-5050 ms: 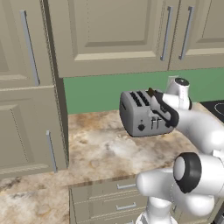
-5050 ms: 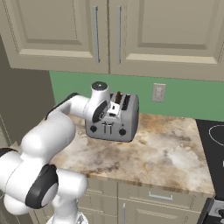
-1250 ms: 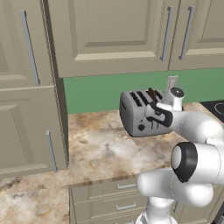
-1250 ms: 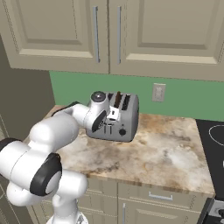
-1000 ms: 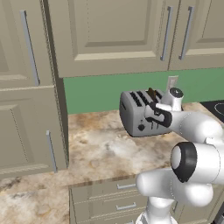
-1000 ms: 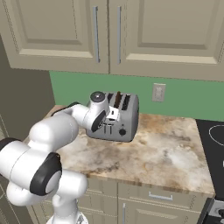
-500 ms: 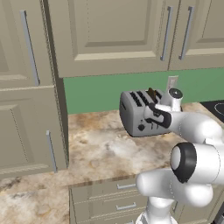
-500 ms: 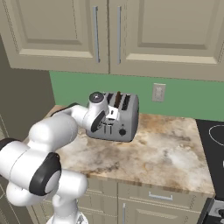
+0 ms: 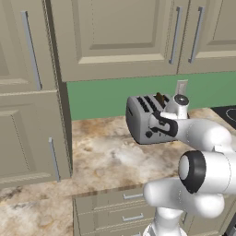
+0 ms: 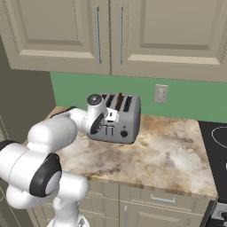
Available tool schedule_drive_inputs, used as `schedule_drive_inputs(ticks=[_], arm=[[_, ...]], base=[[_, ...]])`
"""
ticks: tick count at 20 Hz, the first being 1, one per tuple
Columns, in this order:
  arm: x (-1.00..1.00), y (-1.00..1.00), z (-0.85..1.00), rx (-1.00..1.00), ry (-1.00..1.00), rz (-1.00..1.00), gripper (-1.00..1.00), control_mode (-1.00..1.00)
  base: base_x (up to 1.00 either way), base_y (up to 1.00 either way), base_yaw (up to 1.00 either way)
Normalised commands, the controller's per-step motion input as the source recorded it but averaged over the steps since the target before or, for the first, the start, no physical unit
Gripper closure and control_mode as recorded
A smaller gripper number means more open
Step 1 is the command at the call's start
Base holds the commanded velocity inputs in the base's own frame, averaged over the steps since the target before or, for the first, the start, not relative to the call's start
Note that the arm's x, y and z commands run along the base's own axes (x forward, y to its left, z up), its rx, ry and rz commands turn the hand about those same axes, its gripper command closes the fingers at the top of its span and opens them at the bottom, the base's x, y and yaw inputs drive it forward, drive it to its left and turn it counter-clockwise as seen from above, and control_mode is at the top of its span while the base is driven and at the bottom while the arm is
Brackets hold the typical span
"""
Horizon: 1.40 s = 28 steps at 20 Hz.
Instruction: Start the toaster. Once the lever pops up, take the bread to the plate on the dining counter.
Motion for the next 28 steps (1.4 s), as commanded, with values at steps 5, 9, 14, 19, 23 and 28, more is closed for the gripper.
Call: schedule_drive_inputs(ticks=[5,9,14,19,23,28], arm=[[0.05,0.07,-0.03,0.0,0.0,0.0,-1.0,-1.0],[0.02,0.0,0.0,0.0,0.0,0.0,-1.0,-1.0],[0.0,0.0,0.0,0.0,0.0,0.0,-1.0,-1.0],[0.0,-0.02,0.0,0.0,0.0,0.0,-1.0,-1.0],[0.0,-0.01,-0.05,0.0,0.0,0.0,-1.0,-1.0],[0.0,0.0,-0.08,0.0,0.0,0.0,-1.0,-1.0]], base=[[0.0,0.0,0.0],[0.0,0.0,0.0],[0.0,0.0,0.0],[0.0,0.0,0.0],[0.0,0.0,0.0],[0.0,0.0,0.0]])
